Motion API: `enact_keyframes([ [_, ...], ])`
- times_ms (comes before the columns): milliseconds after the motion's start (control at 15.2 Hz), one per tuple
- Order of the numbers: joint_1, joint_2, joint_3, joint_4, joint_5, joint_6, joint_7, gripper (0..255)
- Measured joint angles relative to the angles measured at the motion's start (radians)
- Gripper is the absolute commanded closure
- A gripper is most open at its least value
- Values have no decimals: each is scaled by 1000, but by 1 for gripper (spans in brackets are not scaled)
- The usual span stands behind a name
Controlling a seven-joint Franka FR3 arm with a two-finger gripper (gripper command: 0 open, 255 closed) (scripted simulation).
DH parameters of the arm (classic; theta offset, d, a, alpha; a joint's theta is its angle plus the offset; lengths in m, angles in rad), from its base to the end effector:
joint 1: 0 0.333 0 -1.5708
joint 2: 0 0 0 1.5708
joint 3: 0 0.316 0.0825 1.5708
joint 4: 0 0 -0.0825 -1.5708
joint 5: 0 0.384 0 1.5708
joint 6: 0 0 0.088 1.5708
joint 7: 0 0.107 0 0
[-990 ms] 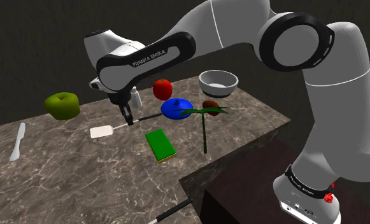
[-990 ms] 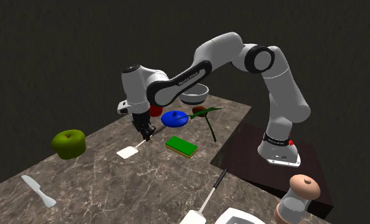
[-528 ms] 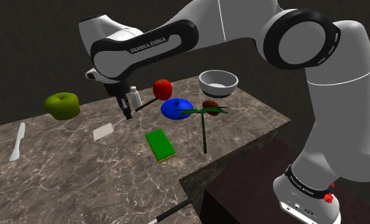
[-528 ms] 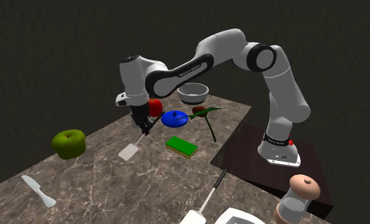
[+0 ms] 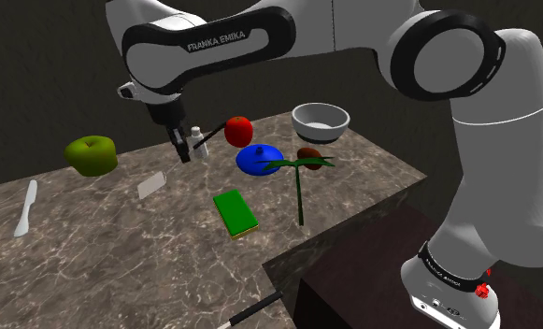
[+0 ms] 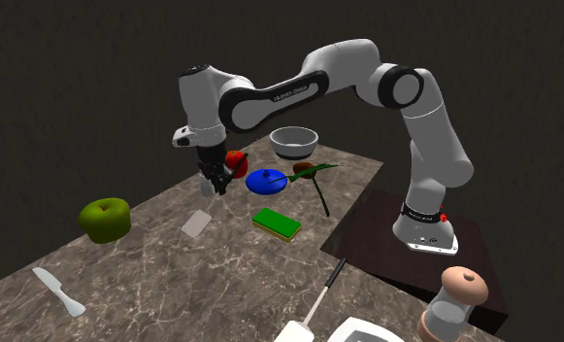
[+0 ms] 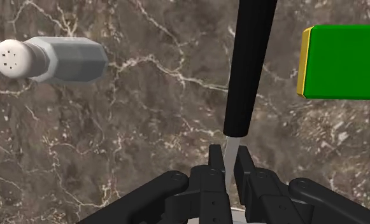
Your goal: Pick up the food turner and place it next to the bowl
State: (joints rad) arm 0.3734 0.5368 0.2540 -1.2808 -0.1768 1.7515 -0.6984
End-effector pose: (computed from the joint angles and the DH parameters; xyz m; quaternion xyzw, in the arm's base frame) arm 0.6012 0.3685 0.4444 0.7862 0.6170 -0.0257 0.0208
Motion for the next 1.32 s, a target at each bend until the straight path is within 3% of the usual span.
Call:
enact_keyframes([
  [594,11,8,1,126,1,-117,-10,255],
  [1320,-136,-429,-16,-487,98,77,-136,255],
])
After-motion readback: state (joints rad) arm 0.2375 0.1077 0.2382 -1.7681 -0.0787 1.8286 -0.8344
